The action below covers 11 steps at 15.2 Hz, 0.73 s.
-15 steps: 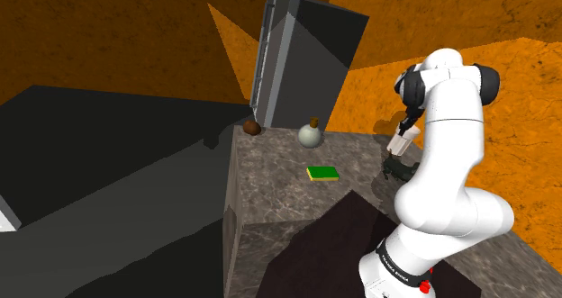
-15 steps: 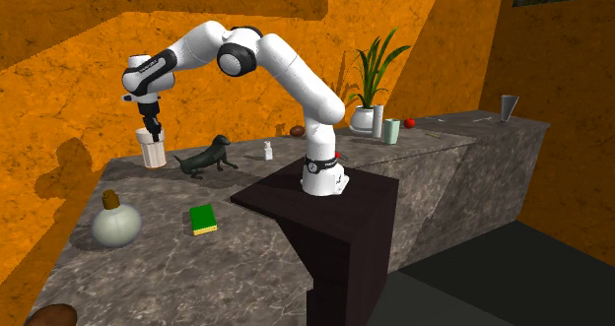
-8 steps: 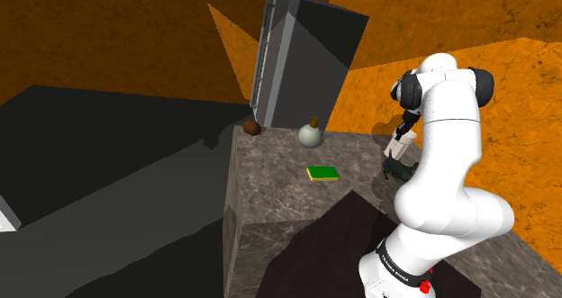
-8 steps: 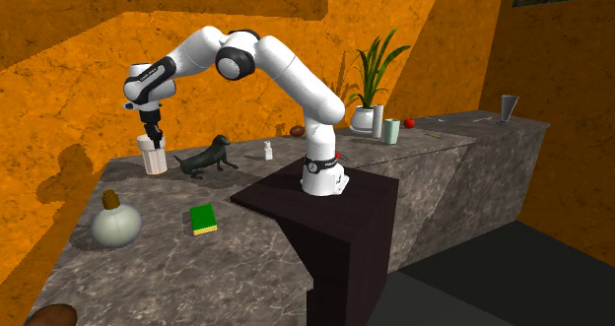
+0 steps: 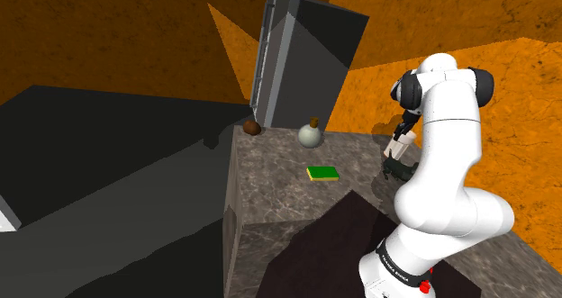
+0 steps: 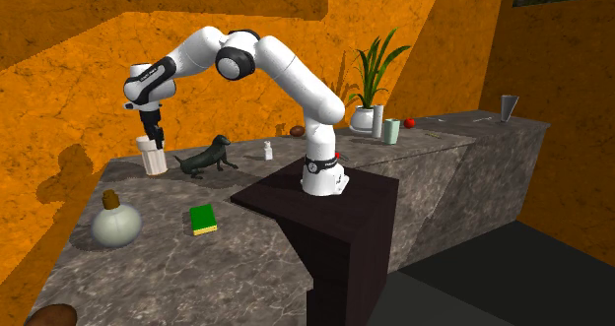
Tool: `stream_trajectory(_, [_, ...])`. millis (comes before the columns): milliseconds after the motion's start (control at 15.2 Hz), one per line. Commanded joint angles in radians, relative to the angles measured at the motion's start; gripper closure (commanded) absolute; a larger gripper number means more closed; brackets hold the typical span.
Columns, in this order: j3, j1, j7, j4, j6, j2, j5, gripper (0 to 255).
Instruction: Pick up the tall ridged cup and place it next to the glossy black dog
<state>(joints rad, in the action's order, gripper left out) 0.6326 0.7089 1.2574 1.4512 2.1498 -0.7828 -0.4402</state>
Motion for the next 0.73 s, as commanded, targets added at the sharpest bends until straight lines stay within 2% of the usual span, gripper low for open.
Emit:
stream_trajectory(0, [0.0, 0.0, 0.0, 0.0, 0.0, 0.0, 0.0, 0])
stream_trajectory(198, [0.0, 0.0, 0.0, 0.0, 0.0, 0.0, 0.0, 0])
stream_trajectory(462, [0.031, -0.023, -0.019, -0.017, -0.08, 0.068, 0.036, 0])
stream_trajectory(660, [0.031, -0.023, -0.019, -0.017, -0.08, 0.068, 0.036, 0])
